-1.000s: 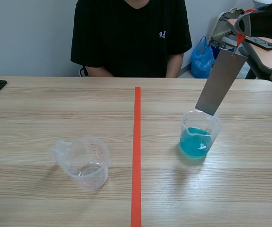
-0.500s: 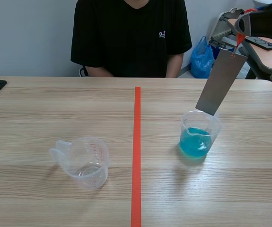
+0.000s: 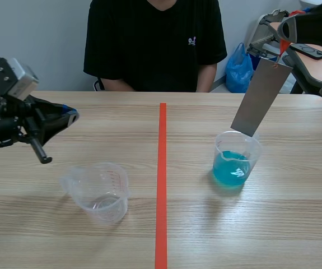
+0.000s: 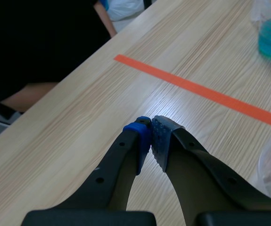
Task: Do the redox reaction experiment.
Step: 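Point at the plate with the left hand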
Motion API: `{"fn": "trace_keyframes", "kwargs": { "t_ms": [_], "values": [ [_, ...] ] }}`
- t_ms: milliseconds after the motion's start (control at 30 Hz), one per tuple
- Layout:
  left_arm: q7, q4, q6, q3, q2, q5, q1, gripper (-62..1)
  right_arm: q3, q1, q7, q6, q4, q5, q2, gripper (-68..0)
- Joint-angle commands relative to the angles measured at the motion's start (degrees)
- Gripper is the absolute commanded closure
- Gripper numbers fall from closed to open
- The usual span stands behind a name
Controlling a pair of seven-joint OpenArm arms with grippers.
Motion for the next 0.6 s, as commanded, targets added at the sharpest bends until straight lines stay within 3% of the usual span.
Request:
{"fn": "trace_keyframes", "kwargs": {
  "t_ms": [0,333,567],
  "values": [
    [-0.3,-1.8,-0.5,0.7,1.6,-0.7,-2.4,-3.0,0.7,1.5,0.9,-0.2,1.1,0.9,0.6,-1.3],
    [0.0,-14.4,-2.7,8.8,11.5,-0.7,-14.5,-3.0,0.7,1.5,0.6,-0.2,1.1,0.9,0.6,-1.3],
    [0.0,-20.9,-4.0,11.0,18.5,-0.7,-21.5,-3.0,0.7,1.5,0.4,-0.2,1.1,0.9,0.6,-1.3]
  ]
}}
